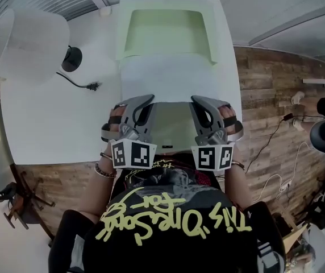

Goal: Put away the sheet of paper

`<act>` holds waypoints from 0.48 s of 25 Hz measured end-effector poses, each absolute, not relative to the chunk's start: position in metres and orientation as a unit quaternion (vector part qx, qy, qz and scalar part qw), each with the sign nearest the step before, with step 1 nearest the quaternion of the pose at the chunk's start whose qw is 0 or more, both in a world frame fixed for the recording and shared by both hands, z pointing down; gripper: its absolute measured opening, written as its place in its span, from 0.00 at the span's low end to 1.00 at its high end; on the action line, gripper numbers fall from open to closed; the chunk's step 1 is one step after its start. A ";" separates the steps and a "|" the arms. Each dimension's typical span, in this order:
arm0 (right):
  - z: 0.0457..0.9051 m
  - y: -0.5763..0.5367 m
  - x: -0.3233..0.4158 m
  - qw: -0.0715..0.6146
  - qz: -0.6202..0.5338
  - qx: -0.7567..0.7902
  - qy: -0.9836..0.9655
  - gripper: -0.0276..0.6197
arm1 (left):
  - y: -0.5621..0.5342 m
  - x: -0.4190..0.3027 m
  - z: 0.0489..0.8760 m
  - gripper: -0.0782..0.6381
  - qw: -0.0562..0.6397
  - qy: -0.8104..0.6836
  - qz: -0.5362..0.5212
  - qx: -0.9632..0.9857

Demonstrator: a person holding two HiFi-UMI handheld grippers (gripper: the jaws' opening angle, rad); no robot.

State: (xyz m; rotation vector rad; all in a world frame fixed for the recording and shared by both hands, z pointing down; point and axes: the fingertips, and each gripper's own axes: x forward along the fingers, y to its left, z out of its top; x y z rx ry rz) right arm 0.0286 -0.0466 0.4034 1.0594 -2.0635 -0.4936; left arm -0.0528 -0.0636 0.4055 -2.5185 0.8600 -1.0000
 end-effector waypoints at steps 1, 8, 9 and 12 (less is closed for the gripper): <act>0.404 -0.047 0.029 0.377 -0.193 0.410 -0.808 0.06 | -0.065 -0.053 0.406 0.12 0.143 0.301 -0.348 -0.876; 0.410 -0.052 0.030 0.375 -0.190 0.396 -0.816 0.06 | -0.073 -0.052 0.410 0.12 0.133 0.309 -0.353 -0.873; 0.411 -0.053 0.030 0.375 -0.190 0.395 -0.817 0.06 | -0.075 -0.052 0.410 0.12 0.132 0.309 -0.354 -0.872; 0.412 -0.057 0.030 0.375 -0.191 0.391 -0.819 0.06 | -0.079 -0.053 0.411 0.12 0.131 0.313 -0.356 -0.871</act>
